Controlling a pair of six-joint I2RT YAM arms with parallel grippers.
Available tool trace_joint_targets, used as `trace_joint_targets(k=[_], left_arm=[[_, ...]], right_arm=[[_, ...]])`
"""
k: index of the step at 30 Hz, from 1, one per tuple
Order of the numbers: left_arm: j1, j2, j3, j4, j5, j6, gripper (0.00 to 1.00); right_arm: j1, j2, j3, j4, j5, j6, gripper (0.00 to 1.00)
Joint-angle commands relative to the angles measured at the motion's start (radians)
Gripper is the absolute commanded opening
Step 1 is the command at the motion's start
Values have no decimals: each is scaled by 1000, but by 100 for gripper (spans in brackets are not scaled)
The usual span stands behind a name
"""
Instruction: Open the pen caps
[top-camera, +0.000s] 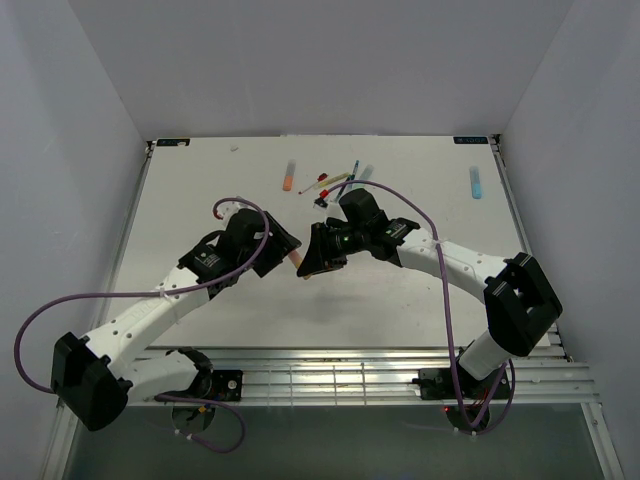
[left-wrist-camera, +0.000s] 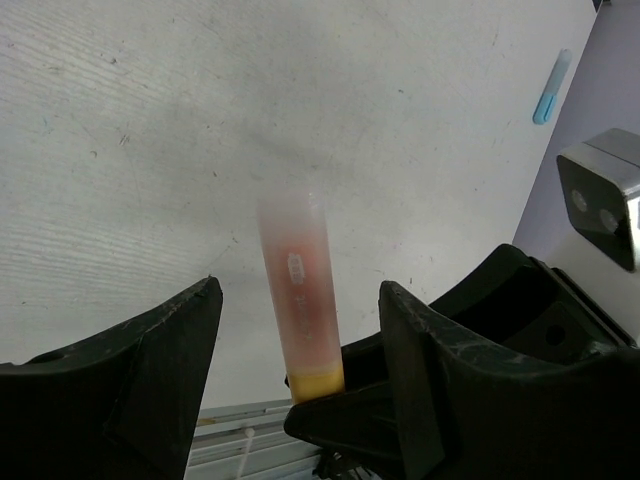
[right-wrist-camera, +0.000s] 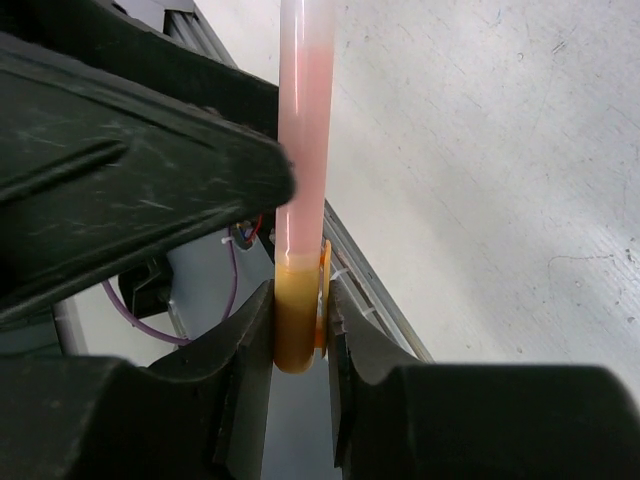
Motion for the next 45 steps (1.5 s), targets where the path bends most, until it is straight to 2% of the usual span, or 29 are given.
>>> trace_joint_targets(k=[1,3,10,14,15,17,18,29,34,39,43,45], left_arm=[[0,29,12,9,27,-16,74],[0,45,20,9,24,-25,72],[1,79,26,13,15,-42,56],[14,69,15,32,8,-47,31],[21,69,13,35,8,-47,20],[27,68,10,39,8,-50,11],[33,71,9,44,11,-50,0],[83,94,23,78,-11,-63,0],[207,82,-66,208,123,-99,0],[300,151,-7,187,157,-65,0],[340,183,33,230,174,-19,0],[365,203,36,289,226,13,0]], right_arm=[[1,-32,7,54,-31,-12,8],[1,-34,6,57,-33,-10,8],[2,-49,-3,65,-31,-13,8],[2,-47,-5,50,-28,-18,8],[2,-47,-5,47,-30,-20,8],[2,-47,-8,45,-30,-21,8],[2,-46,-10,42,-30,-23,8],[2,-87,-43,-26,6,-37,8],[4,-110,-117,-7,25,-27,8],[5,-136,-192,-10,56,-41,8],[10,-149,-238,-16,64,-63,8],[13,-143,-243,-15,12,-85,8]])
